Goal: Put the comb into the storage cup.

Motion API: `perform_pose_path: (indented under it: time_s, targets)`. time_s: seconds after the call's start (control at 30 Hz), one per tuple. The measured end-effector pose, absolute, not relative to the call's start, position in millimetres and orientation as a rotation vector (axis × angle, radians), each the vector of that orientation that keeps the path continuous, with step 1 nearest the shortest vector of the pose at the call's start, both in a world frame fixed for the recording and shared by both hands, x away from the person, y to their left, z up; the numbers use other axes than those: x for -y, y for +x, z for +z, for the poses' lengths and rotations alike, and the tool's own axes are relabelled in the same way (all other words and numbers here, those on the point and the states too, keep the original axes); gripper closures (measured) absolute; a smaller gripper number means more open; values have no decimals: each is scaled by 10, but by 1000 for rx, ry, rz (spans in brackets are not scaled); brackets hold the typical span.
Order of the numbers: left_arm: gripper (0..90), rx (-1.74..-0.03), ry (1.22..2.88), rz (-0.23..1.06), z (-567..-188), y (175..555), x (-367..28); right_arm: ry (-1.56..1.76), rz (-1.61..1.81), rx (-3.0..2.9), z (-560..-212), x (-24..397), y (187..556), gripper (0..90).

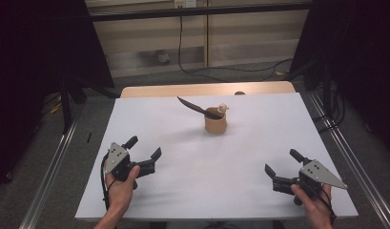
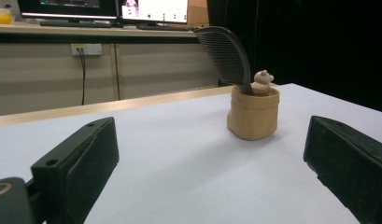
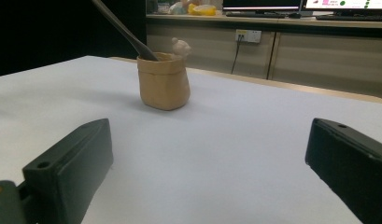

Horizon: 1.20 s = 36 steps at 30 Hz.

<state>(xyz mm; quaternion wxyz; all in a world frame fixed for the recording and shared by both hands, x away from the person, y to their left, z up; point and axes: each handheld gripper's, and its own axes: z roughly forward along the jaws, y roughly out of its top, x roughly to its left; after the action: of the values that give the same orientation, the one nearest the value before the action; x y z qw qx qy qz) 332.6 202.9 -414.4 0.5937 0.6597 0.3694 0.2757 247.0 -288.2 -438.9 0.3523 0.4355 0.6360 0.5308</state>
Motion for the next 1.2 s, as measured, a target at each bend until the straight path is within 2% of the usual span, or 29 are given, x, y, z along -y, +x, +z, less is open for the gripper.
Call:
perform_pose_path:
  time_s: [0.4,0.67,0.77,0.87,1.0,1.2]
  targets:
    - [27,-895,1575,696,-4210,3122,-2173,1130,1378,-1627,-4381,2903,2465,1]
    - [27,-933,1528,702,-4209,3036,-2333,1133,1379,-1618,-4370,2911,2451,1]
    - [27,-918,1556,720,-4233,2982,-2344,1136,1380,-1611,-4367,2921,2448,1]
    - [30,-931,1565,683,-4250,2947,-2348,1138,1381,-1613,-4368,2920,2446,1]
    - [30,-905,1584,719,-4269,2891,-2356,1139,1379,-1613,-4369,2915,2442,0]
    - [35,-926,1559,728,-4324,2835,-2395,1148,1378,-1605,-4365,2932,2436,0]
